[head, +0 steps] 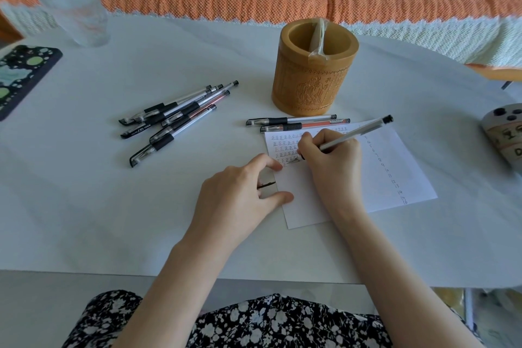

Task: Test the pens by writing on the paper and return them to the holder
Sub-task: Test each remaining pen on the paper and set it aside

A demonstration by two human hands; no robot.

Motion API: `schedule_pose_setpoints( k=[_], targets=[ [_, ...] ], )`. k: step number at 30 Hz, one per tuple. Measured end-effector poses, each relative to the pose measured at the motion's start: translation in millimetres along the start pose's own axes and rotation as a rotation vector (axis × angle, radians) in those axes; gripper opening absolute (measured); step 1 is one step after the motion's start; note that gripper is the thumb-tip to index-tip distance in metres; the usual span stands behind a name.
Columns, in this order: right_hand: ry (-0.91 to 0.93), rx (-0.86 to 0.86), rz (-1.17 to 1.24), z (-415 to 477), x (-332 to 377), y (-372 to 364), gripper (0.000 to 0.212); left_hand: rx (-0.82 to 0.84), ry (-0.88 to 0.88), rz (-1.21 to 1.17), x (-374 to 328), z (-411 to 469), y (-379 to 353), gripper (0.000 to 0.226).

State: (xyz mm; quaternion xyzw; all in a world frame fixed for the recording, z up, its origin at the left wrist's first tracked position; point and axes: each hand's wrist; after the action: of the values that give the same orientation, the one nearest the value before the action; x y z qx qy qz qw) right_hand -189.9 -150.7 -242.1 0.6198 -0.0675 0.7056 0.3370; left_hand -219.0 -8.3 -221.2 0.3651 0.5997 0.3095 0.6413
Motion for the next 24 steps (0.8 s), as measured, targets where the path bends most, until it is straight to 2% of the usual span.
schedule_pose_setpoints(
  k=[24],
  targets=[
    [0.006, -0.012, -0.017, -0.2, 0.3, 0.4, 0.036, 0.001, -0.003, -0.008, -0.3, 0.2, 0.5, 0.042]
  ],
)
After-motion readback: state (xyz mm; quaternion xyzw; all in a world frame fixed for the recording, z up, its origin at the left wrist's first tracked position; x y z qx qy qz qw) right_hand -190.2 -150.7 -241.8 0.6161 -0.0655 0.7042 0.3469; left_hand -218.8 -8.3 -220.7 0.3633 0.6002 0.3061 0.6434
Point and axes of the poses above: each hand's wrist, its own z-axis towards the middle knuckle, its own y-axis out of the back of the hand, x = y × z, and after that the axes turned 9 degrees about -x, right-handed
